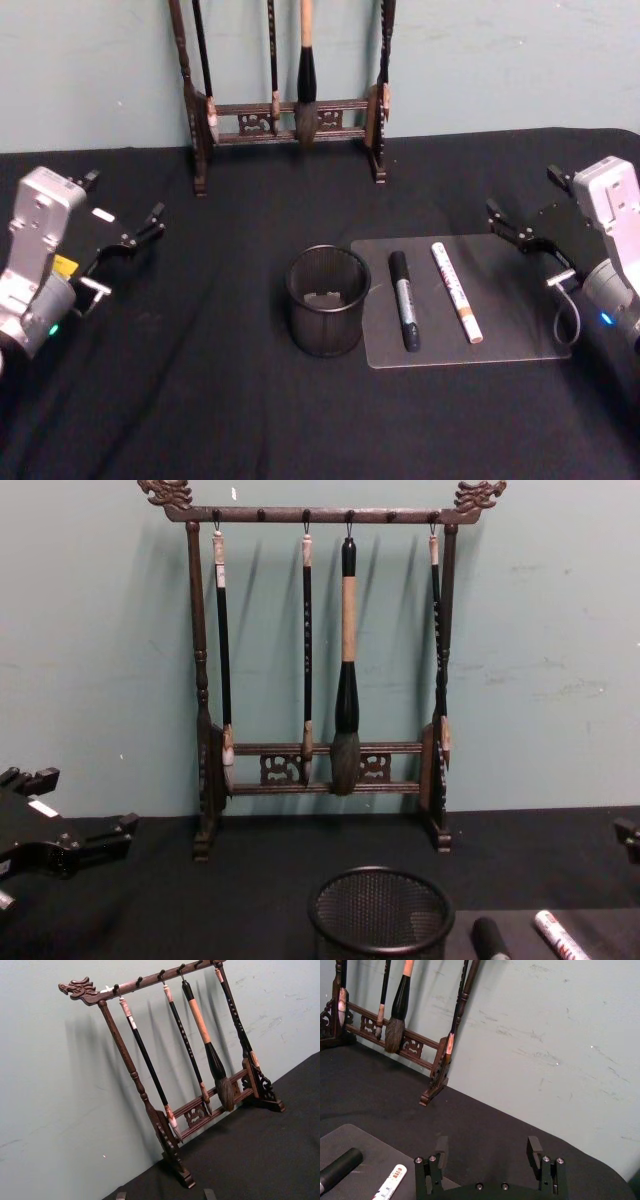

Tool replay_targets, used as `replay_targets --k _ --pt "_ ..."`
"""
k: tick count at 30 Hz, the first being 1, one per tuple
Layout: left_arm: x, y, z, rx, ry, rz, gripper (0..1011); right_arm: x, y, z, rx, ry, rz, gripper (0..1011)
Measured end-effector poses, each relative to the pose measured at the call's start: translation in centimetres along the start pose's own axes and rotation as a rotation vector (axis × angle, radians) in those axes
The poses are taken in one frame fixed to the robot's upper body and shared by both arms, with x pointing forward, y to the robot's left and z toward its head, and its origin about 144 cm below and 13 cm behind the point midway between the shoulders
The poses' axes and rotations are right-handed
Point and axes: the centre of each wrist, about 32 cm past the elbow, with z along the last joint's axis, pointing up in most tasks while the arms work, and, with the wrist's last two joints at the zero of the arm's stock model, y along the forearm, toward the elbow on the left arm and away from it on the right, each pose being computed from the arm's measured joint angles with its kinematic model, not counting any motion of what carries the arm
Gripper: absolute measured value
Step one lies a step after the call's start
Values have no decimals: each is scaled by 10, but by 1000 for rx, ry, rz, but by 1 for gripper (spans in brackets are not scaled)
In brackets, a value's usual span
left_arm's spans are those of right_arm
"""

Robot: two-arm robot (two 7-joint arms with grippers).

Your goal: Pick up the water-based marker from the table and place it into the pen holder.

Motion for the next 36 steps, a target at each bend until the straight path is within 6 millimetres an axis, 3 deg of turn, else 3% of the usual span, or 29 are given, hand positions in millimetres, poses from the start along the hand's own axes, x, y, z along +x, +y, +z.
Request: replay_targets --k 36 --pt "0 0 0 0 0 0 1001 3 -2 2 -11 10 4 1002"
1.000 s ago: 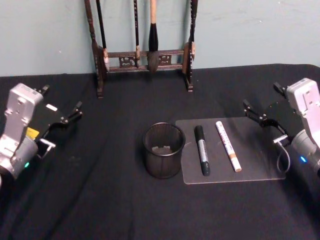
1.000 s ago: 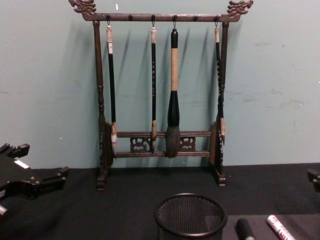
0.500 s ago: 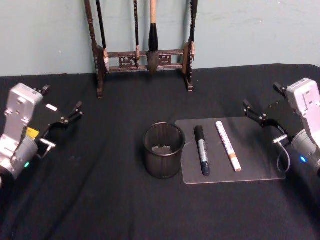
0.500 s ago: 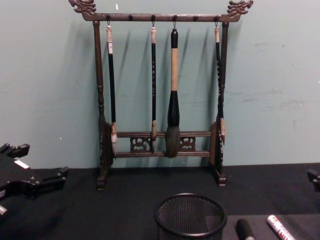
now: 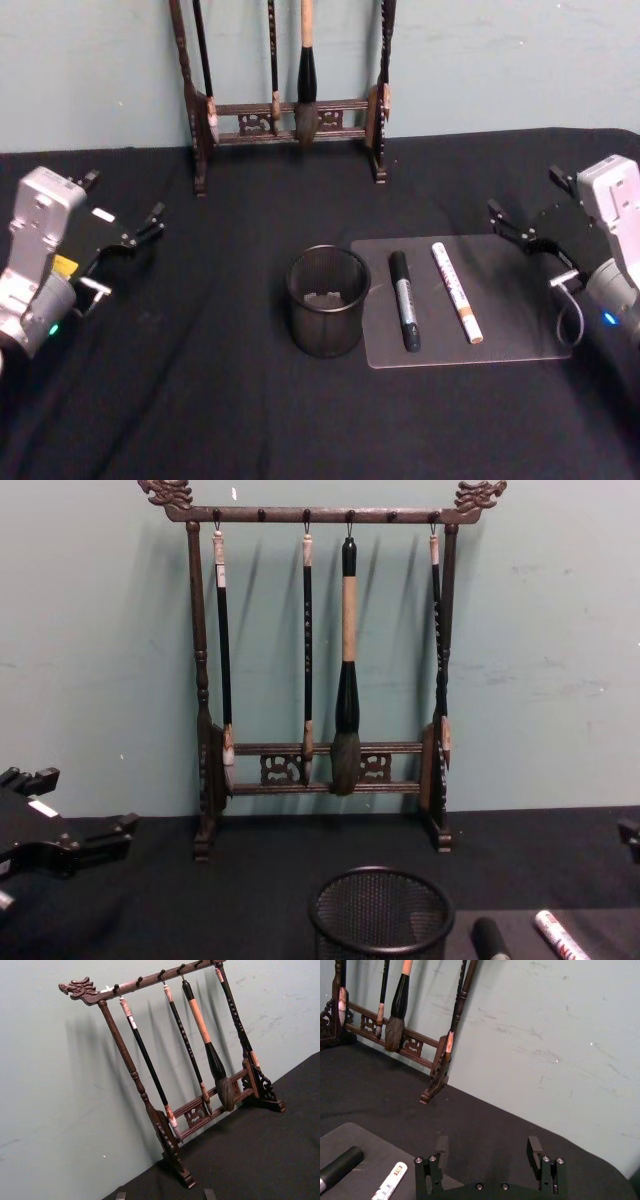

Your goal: Pick up the water-based marker from the table and place it into the pen holder.

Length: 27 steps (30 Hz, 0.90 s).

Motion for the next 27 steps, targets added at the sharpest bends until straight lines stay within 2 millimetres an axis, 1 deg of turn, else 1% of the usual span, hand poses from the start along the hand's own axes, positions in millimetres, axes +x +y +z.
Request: replay_targets --k 3,13,14,20,27 --pt "0 0 0 0 0 0 1001 1 -1 3 -15 8 9 1002" --pt "0 0 0 0 0 0 1001 1 1 30 -139 94 75 1002" --pt "0 0 0 0 0 0 1001 0 2 35 -156 109 92 1002" --pt "0 0 0 0 0 0 1001 -10 7 47 -227 159 139 1002" --pt "0 0 0 0 0 0 1001 -21 9 55 -285 181 171 1002"
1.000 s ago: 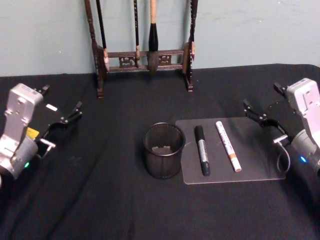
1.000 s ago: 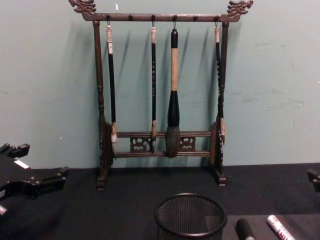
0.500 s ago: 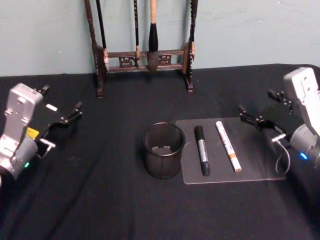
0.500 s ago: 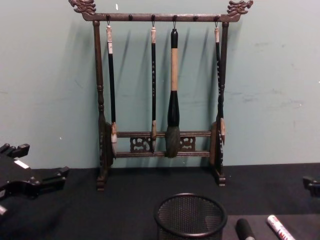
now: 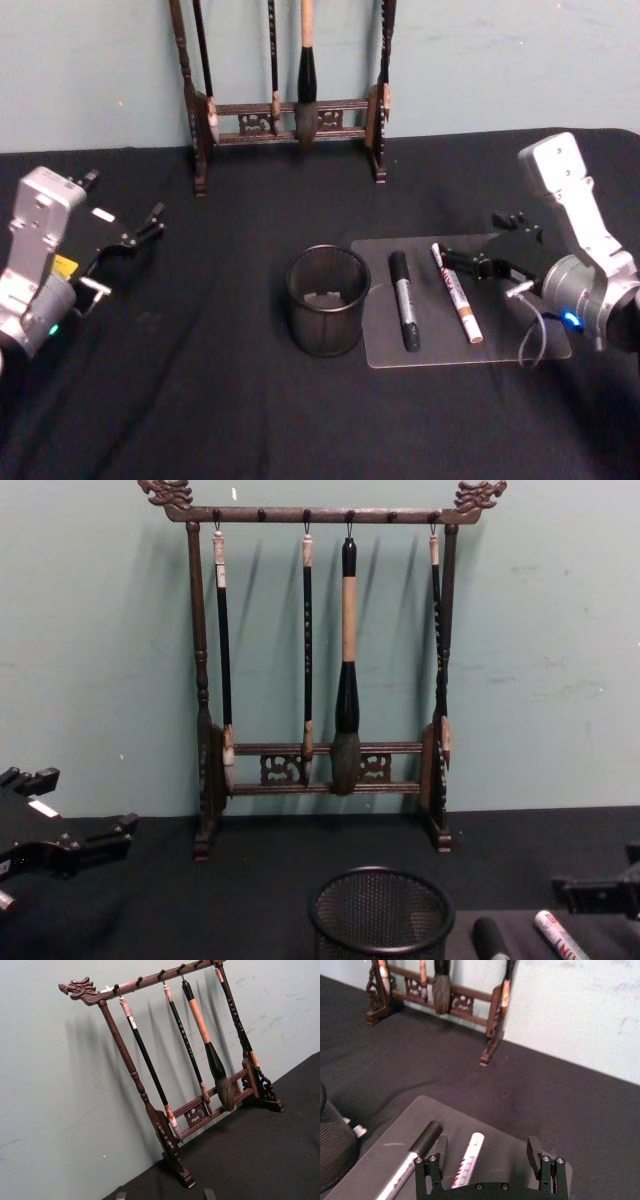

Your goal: Pick up the water-based marker from the table and place it into the pen holder.

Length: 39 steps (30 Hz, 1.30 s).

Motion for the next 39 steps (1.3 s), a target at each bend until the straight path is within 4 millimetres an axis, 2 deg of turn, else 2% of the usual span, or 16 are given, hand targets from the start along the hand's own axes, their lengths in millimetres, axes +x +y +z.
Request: replay_targets --k 13,39 --pt "0 0 0 0 0 0 1001 -15 3 -1 -111 18 33 1002" --pt "0 0 0 0 0 0 1001 -17 14 -9 -165 38 49 1002"
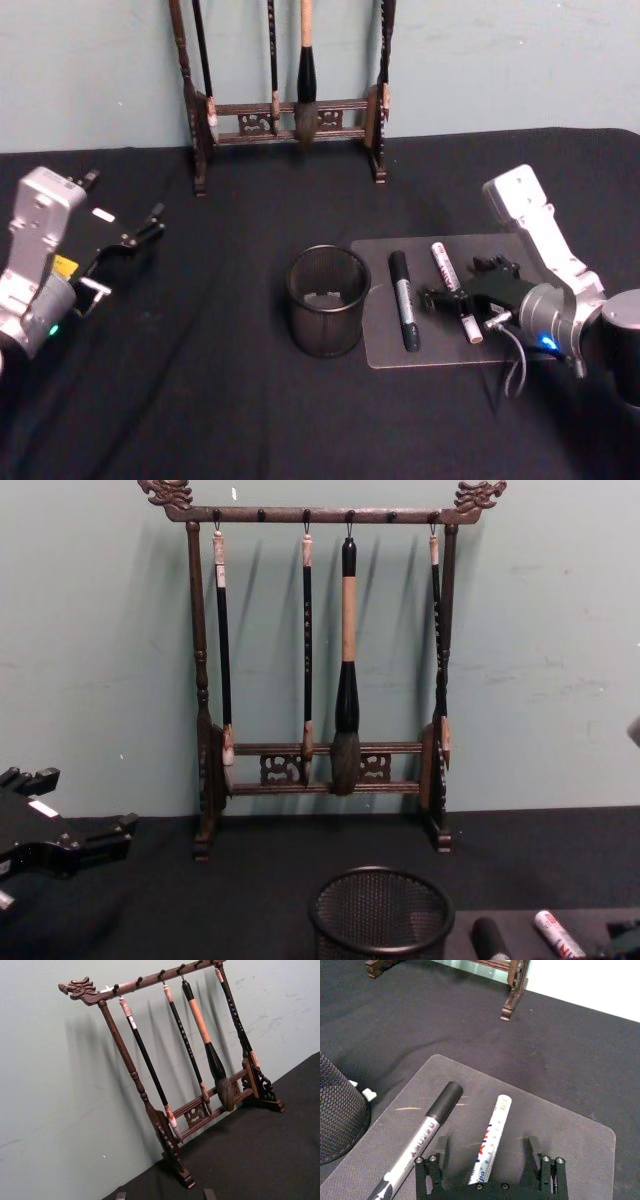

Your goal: Pick up the water-based marker from the table and place it into the pen holder.

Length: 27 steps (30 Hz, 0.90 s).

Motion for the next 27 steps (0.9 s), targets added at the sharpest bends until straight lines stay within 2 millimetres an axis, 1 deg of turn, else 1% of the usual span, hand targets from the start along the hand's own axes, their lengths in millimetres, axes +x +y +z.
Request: replay_targets --k 27 --pt "0 0 0 0 0 0 1001 0 5 -2 -13 -1 13 1003"
